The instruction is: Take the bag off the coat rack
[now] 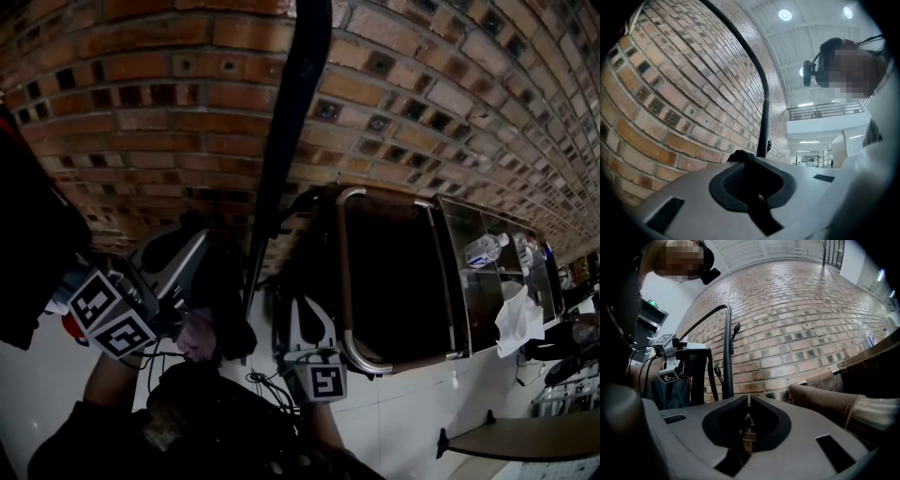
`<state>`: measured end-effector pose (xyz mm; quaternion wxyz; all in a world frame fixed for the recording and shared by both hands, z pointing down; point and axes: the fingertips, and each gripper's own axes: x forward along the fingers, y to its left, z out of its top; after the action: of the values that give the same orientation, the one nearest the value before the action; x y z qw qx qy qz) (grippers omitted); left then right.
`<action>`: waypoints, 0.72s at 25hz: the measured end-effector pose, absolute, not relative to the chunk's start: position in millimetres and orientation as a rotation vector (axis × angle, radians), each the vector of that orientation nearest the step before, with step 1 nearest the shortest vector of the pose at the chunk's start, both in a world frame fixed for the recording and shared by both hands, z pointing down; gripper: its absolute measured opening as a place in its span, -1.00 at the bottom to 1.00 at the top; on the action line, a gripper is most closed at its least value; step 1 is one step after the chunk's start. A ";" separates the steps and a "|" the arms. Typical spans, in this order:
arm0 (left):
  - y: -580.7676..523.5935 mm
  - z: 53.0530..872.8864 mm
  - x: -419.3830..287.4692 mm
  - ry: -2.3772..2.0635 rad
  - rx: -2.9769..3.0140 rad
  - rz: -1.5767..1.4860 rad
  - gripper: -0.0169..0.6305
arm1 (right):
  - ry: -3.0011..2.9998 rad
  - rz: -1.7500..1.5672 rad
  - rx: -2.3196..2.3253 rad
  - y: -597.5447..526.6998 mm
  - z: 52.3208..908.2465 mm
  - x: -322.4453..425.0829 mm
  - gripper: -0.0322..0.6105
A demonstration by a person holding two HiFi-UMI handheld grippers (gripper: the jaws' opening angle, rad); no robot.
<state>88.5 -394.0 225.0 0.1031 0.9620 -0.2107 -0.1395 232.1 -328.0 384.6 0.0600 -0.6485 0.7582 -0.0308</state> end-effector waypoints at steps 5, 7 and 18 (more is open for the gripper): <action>-388.2 231.8 73.0 -0.618 2.820 -0.459 -0.83 | 2.304 -0.082 -1.962 -323.8 394.7 236.7 -0.84; -388.4 236.1 63.5 -0.632 2.793 -0.487 -0.83 | 2.303 -0.082 -1.962 -321.1 400.1 236.7 -0.84; -338.6 250.8 22.3 -0.767 2.852 -0.498 -0.83 | 2.417 -0.046 -1.860 -285.1 417.1 204.5 -0.85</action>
<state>22.3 -338.6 250.8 0.0732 0.9497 -0.2555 -0.1658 204.5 -285.1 417.1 0.0455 -0.6092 0.7916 -0.0151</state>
